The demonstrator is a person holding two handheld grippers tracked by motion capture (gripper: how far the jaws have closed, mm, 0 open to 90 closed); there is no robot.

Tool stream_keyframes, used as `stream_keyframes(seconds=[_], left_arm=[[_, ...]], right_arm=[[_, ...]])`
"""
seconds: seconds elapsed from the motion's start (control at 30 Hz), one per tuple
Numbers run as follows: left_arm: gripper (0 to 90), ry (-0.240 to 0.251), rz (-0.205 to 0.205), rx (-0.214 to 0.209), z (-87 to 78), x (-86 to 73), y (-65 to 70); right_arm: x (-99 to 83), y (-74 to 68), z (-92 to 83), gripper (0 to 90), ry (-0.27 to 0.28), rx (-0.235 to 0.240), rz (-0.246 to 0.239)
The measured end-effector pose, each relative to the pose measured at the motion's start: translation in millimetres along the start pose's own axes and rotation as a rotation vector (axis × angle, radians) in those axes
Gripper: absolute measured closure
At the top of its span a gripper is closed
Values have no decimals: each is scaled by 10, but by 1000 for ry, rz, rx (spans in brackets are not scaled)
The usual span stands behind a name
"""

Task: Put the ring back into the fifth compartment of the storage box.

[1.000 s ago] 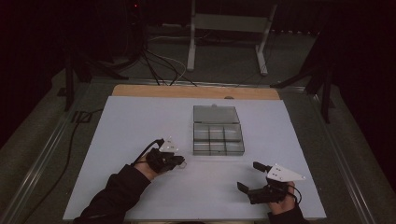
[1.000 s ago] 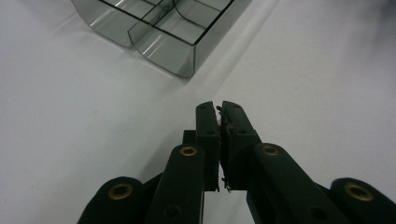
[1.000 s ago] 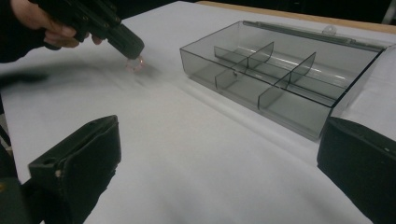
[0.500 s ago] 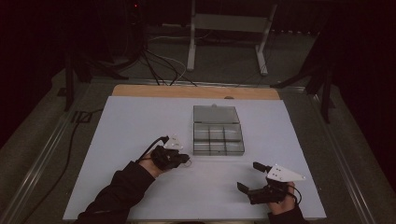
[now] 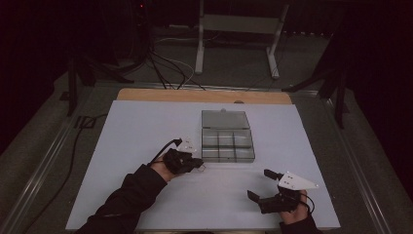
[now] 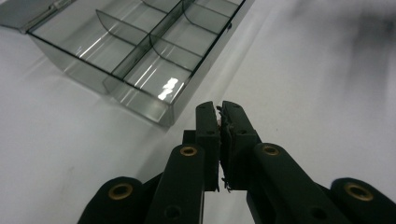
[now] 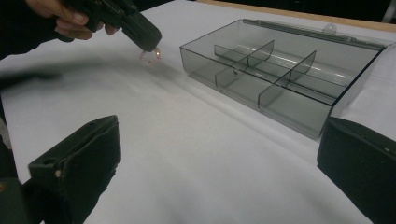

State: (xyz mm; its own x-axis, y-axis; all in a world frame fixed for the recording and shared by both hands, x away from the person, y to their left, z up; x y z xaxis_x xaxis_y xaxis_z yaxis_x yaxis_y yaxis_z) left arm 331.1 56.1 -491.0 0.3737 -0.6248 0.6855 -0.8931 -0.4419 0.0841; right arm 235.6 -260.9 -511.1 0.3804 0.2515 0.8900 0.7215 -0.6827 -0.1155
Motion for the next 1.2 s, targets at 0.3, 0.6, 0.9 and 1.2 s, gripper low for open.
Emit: stream_keyframes(seconds=[0.3, 0.6, 0.9, 1.2], left_arm=[[886, 16, 6, -10, 36, 125, -2], [885, 43, 7, -23, 47, 251, -12], [885, 65, 10, -18, 67, 393, -29], [885, 73, -4, -21, 136, 516, -102]], right_arm=[[3, -8, -1, 0, 0, 0, -8], [9, -18, -9, 0, 8, 4, -11], [15, -31, -21, 0, 15, 7, -16], [16, -28, -22, 0, 21, 9, -11]])
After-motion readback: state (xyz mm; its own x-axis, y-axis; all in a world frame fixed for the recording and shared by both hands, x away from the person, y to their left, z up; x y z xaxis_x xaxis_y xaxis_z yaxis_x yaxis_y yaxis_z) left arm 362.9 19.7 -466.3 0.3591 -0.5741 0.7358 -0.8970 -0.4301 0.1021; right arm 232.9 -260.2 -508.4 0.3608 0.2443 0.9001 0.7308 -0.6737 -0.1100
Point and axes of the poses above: each handheld gripper's, and its own axes: z roughly forward along the jaws, x roughly out of its top, y roughly to its right, the point moved 2 cm from there along z, roughly forward along the jaws, and after that the axes turned 2 degrees about -y, right-handed, at the moved point
